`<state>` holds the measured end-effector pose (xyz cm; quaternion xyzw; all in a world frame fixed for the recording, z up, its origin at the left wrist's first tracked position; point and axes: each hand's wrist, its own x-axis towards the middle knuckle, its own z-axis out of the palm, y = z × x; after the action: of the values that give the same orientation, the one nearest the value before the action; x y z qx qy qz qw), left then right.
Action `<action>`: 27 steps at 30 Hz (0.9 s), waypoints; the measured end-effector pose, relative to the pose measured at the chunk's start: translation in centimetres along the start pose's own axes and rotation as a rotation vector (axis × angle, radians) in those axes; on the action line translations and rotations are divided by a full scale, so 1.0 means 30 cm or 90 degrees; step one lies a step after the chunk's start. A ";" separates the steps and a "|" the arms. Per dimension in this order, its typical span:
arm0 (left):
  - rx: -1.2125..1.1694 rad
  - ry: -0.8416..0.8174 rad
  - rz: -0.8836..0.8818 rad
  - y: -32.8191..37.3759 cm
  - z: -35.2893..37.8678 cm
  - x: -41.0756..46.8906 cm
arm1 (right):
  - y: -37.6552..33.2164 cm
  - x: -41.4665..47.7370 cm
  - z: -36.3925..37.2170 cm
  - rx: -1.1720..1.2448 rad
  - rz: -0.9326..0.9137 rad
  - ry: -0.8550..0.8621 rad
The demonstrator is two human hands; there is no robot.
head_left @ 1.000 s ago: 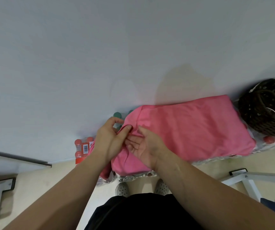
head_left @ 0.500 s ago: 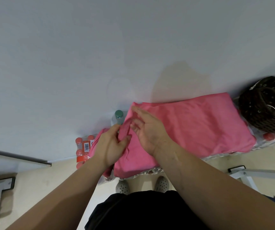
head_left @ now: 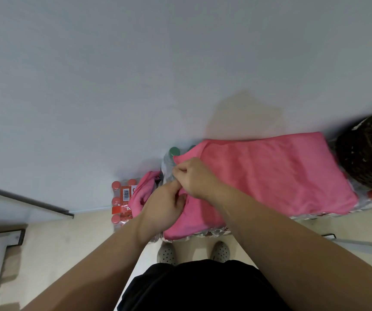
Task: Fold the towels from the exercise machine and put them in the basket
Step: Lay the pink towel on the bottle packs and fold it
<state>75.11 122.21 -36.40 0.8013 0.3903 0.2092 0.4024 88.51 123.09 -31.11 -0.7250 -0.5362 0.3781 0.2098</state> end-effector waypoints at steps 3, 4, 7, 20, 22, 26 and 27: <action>-0.011 -0.024 -0.008 0.012 -0.001 -0.009 | -0.001 -0.002 -0.022 -0.073 -0.010 -0.015; -0.016 -0.023 -0.024 0.017 -0.001 -0.015 | -0.006 -0.006 -0.030 -0.064 -0.013 0.002; -0.075 0.020 -0.123 0.018 -0.003 -0.032 | -0.022 -0.016 -0.053 0.028 -0.032 0.084; -0.474 -0.007 -0.413 -0.044 -0.048 -0.184 | -0.080 0.063 0.053 0.352 0.043 0.046; -0.475 -0.004 -0.431 -0.056 -0.043 -0.218 | -0.079 0.078 0.063 0.385 0.054 0.040; -0.464 0.041 -0.453 -0.069 -0.050 -0.275 | -0.092 0.093 0.078 0.444 0.072 0.012; -0.461 0.050 -0.451 -0.063 -0.056 -0.285 | -0.097 0.096 0.079 0.452 0.072 0.004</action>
<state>67.97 116.92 -37.12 0.4205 0.5555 0.2116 0.6854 85.27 126.51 -31.47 -0.6367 -0.3300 0.5494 0.4288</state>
